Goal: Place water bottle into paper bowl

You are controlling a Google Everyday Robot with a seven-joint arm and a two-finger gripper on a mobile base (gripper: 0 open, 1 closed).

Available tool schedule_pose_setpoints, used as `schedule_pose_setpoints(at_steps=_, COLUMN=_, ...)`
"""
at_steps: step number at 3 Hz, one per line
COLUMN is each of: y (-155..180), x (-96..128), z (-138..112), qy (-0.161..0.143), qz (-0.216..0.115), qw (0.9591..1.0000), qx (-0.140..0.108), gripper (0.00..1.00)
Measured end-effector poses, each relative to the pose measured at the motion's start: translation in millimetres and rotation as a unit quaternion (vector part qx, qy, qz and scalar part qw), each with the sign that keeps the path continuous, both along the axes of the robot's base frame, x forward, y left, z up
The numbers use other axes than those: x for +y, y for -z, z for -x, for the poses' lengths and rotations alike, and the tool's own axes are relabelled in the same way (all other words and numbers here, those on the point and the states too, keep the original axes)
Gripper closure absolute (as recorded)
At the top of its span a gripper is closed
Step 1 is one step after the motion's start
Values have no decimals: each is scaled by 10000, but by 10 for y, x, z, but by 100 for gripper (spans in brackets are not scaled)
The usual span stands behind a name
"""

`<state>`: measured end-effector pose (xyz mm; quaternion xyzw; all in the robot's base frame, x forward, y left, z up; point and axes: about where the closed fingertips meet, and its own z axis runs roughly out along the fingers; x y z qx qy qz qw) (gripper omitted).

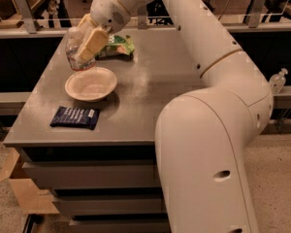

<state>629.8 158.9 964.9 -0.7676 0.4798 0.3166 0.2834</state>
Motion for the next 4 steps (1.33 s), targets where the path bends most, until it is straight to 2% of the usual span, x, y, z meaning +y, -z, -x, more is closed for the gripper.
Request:
schedule_pose_setpoints(at_steps=3, y=10, x=156, z=-92, qy=115, qz=-152, qw=9998, qx=-51, gripper=12)
schedule_pose_setpoints(at_steps=4, y=17, x=195, z=-110, qy=133, qz=-182, qw=9997, qx=-57, gripper=0)
